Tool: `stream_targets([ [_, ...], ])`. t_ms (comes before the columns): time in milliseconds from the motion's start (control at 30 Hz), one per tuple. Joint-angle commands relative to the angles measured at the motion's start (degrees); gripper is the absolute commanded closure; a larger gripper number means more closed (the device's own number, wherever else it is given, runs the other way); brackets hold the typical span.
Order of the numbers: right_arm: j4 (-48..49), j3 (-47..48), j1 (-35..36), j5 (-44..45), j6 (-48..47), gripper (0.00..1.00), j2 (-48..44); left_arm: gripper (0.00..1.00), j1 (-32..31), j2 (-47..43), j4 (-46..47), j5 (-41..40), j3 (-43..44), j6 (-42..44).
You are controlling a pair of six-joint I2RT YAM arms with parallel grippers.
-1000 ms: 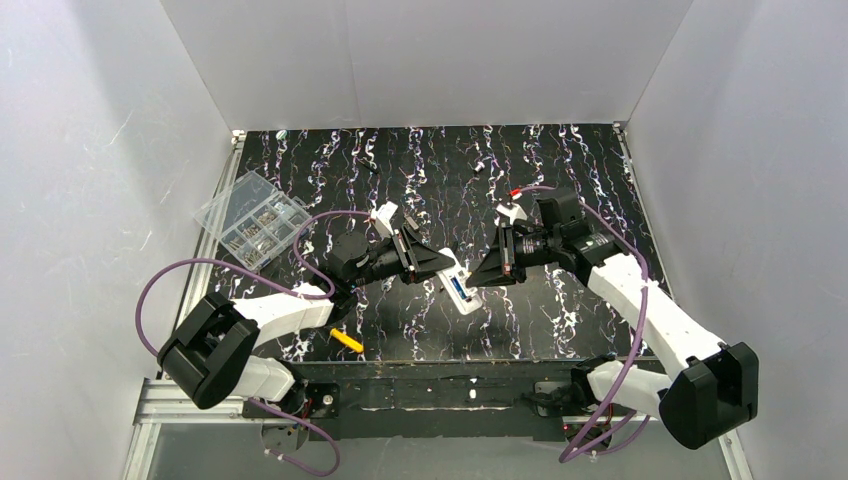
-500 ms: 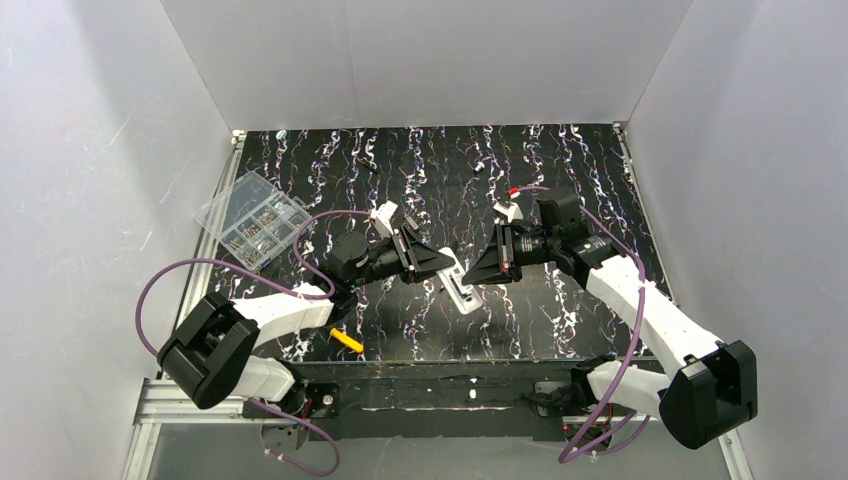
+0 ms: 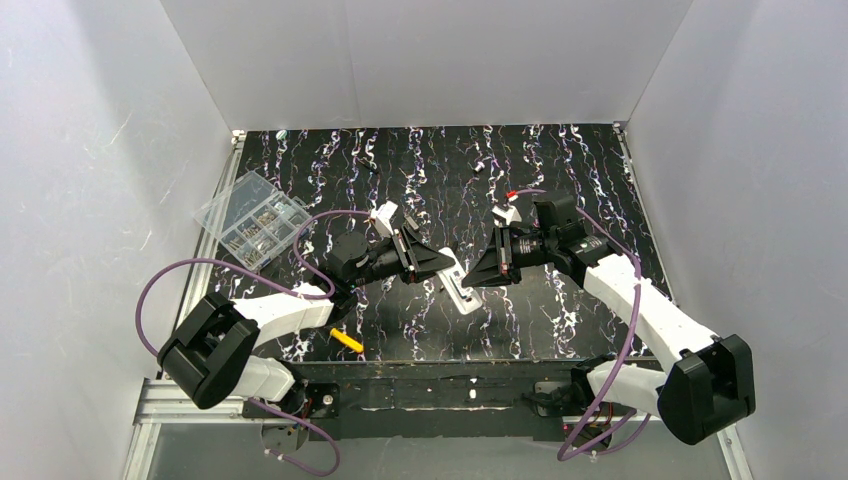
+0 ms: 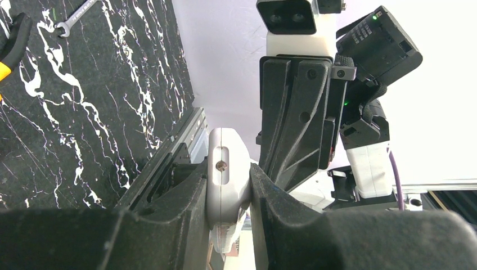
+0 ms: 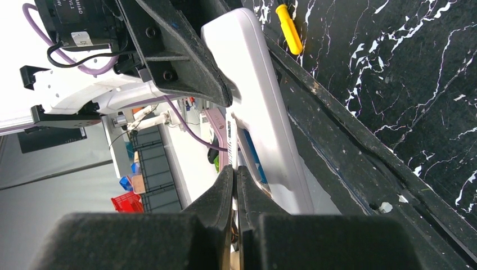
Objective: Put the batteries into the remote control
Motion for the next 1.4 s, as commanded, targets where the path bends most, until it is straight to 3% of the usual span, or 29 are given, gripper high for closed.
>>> stream_targets([
  [0, 0.4, -0.1, -0.2, 0.0, -1.0, 0.99, 0.4, 1.0, -0.2, -1.5, 5.2, 2.1, 2.1, -0.4],
  [1367, -0.9, -0.6, -0.2, 0.1, -2.1, 0.99, 1.2, 1.0, -0.2, -1.1, 5.1, 2.5, 3.0, -0.7],
])
